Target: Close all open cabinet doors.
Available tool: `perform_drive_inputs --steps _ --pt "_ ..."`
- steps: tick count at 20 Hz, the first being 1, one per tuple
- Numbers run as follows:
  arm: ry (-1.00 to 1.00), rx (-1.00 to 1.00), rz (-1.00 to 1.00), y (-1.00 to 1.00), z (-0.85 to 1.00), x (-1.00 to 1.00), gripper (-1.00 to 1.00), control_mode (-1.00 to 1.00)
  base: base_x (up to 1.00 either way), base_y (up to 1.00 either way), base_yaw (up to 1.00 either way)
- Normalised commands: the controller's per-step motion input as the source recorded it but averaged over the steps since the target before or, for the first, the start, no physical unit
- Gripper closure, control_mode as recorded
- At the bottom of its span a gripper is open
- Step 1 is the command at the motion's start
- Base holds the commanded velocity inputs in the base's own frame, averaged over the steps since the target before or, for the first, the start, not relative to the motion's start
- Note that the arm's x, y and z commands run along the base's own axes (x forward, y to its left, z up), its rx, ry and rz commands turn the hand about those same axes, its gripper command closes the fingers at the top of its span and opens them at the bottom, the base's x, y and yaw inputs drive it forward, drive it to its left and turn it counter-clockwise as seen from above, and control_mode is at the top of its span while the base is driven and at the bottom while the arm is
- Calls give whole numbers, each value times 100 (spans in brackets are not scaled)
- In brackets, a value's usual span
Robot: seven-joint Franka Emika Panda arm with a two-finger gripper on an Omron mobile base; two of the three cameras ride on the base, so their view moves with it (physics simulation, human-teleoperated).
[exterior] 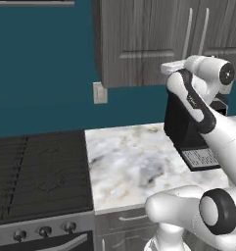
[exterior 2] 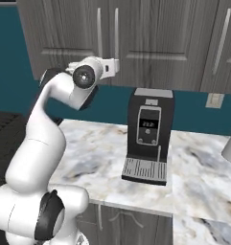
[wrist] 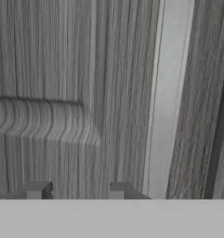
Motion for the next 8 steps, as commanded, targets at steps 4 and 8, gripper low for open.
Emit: perform_drive_inputs --steps 4,8 --pt "-39 19 5 -49 -100 54 -100 -100 0 0 0" --pt "-19 20 0 -52 -54 18 -100 -100 0 0 0"
